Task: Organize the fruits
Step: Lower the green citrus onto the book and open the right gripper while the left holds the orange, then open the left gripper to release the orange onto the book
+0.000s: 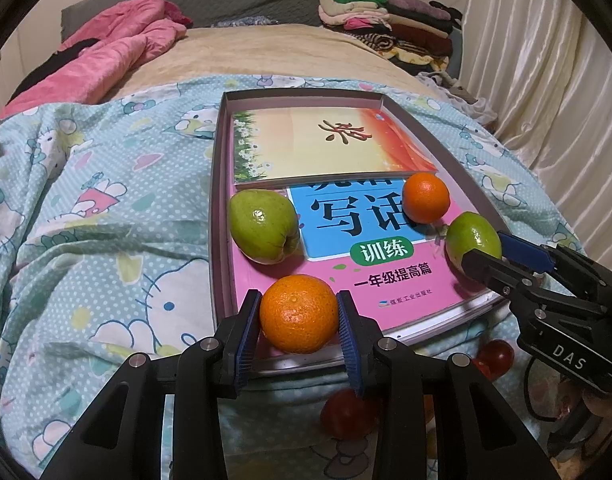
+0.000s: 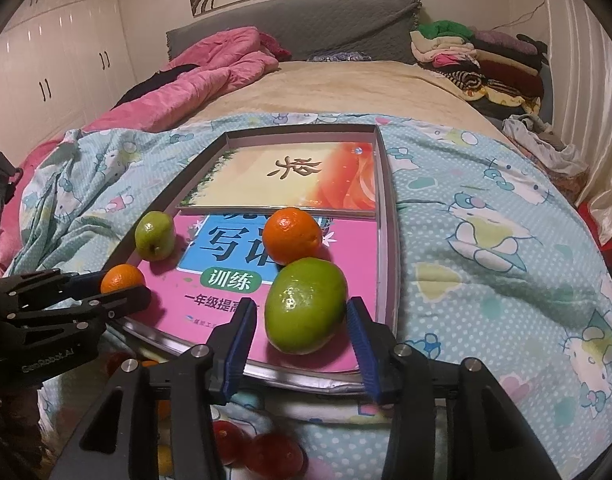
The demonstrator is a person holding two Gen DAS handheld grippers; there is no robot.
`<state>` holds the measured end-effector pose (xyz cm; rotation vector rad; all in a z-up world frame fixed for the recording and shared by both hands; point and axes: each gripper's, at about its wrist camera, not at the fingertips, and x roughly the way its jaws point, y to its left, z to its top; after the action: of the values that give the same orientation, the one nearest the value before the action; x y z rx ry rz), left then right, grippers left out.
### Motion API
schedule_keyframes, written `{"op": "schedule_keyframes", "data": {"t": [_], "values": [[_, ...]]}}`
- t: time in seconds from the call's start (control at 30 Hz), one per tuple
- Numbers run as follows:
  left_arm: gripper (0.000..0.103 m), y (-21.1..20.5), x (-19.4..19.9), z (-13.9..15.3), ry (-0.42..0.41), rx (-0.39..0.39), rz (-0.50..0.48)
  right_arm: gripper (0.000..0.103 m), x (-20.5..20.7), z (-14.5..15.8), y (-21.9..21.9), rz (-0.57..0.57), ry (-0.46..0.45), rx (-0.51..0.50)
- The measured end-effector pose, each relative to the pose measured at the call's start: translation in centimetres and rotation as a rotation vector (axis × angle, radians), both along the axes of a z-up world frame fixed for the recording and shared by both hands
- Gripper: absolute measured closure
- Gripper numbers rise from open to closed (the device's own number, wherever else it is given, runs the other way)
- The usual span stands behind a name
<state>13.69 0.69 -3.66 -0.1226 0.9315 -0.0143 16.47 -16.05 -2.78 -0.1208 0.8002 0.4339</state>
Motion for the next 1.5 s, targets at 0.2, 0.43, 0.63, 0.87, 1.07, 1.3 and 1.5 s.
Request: {"op": "schedule_keyframes", "data": {"t": [0.2, 0.43, 0.63, 0.87, 1.07, 1.3, 1.5], "values": [[0.064, 0.0, 0.0, 0.0, 0.000, -0.001, 0.001, 0.049, -0.3, 0.3, 0.1, 0.004, -0.014, 0.006], [0.063, 0.1, -0.1, 0.1, 0.003, -0.010, 0.003, 0.041, -0.5, 0.7, -0.1, -0.006, -0.032, 0.013], [0.059, -0.1, -0.2, 0.2, -0.003, -0.004, -0.002, 0.040, -0.6, 0.9, -0.2, -0.010, -0.037, 0.018], [0.057, 0.0, -0.3, 0.4, -0.005, -0.014, -0.001, 0.038, -0.7, 0.8, -0.1, -0.011, -0.037, 0.012], [0.048, 0.0, -0.4, 0.7, -0.016, -0.020, -0.001, 0.038, -0.7, 0.9, -0.3, -0.016, -0.046, 0.022], [0.044, 0.1, -0.5, 0.9, -0.022, -0.024, 0.004, 0.038, -0.7, 1.0, -0.5, -0.012, -0.044, 0.030], [0.037, 0.2, -0.8, 1.4, -0.044, -0.032, 0.001, 0.033, -0.9, 1.3, -0.6, -0.015, -0.051, 0.042]]}}
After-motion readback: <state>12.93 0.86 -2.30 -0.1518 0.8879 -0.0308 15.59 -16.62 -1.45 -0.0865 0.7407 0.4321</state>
